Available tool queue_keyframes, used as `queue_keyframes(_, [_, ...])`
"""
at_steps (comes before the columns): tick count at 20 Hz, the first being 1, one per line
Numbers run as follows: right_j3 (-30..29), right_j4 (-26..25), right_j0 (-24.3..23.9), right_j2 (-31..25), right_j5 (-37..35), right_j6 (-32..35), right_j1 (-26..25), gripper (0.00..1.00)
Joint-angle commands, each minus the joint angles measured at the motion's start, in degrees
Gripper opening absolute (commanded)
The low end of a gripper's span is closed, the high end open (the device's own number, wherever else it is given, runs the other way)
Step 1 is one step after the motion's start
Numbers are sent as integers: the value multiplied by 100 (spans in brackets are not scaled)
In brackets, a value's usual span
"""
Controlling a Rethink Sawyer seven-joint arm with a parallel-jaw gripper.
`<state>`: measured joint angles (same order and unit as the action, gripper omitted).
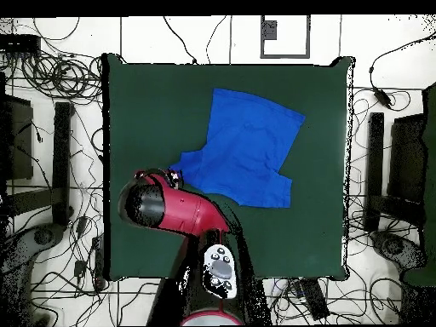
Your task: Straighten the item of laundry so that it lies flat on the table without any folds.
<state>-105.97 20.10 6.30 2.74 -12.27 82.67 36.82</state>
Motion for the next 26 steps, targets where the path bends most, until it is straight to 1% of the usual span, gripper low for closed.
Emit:
queue_keyframes(1, [855, 434, 174, 501, -584, 1690, -480, 100])
queue_keyframes(3, [943, 458, 185, 546, -363, 1700, -671, 100])
queue_keyframes(5, [1051, 518, 215, 612, -292, 1745, -855, 100])
queue_keyframes(11, [1485, 775, 395, 1013, -393, 1961, -1320, 100])
queue_keyframes(15, [1699, 921, 345, 1015, -494, 1894, -1478, 100])
queue_keyframes(19, [1826, 1046, 349, 1011, -380, 1866, -1656, 100])
queue_keyframes(26, [1801, 1385, 444, 1065, -86, 2074, -1889, 100])
